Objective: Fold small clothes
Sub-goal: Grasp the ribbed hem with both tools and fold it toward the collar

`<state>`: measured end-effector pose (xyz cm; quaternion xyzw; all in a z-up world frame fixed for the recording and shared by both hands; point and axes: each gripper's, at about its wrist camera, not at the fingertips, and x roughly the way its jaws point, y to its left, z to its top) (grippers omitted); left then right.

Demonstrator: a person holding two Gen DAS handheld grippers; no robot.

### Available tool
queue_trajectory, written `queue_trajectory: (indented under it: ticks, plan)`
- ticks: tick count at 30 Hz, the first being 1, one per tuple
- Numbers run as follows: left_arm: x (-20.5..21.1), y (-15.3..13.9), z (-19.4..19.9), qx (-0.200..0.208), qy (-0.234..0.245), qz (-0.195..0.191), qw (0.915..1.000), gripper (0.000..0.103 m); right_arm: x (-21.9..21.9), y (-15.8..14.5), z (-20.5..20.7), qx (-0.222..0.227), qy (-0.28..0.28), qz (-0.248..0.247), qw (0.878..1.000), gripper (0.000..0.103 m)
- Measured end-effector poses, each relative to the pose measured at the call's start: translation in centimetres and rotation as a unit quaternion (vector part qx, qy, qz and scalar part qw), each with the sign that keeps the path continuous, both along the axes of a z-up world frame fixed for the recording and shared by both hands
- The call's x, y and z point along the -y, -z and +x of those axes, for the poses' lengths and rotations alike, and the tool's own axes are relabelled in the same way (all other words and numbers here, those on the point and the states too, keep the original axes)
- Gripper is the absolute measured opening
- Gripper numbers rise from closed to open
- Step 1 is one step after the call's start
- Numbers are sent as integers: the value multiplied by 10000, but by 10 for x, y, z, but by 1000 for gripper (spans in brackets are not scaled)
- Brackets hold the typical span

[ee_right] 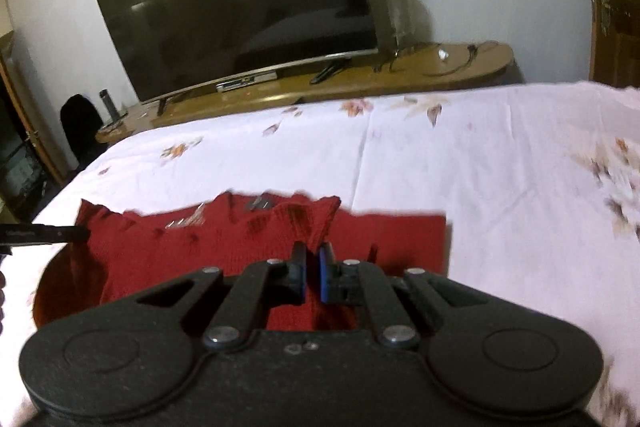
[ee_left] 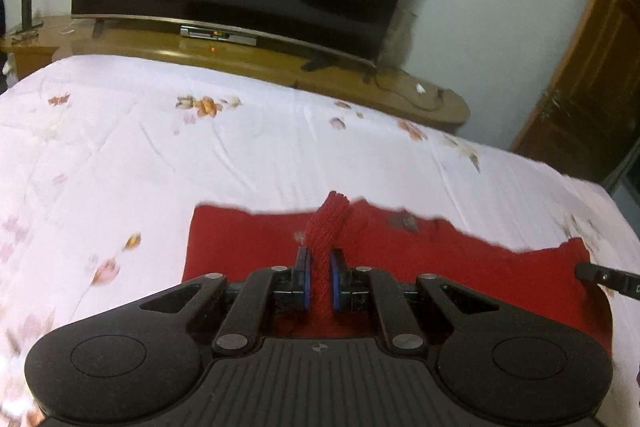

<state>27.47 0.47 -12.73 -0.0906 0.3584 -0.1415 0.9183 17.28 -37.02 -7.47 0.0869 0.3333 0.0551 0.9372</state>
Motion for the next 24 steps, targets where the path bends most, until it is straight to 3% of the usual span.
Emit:
queue_trajectory:
  ticks: [7,15,17,19,22,23,24]
  plan:
    - [14,34,57,-171,-328,143,9992,9,6,31,69,-206,236,26,9995,7]
    - [25,81,82,-612,-513,576,9951,10,5,77,102,-659,556,-281,9959,8]
    - [30,77,78,-501,-479,719,9950,10,6,88,105,-906,538,-258,9941,11]
    - [32,68,73,-425,-467,766,9951,12,9,84,100,-850,571,-143,9946,19]
    - [28,50,61,-259,-561,714,9955,36,8,66,87,-624,653,-200,9957,26]
    - [26,44,55,-176,-582,698,9957,55,6,61,82,-534,637,-237,9963,27]
    - [27,38,47,-67,-575,702,9958,67,3,54,76,-428,597,-266,9969,27]
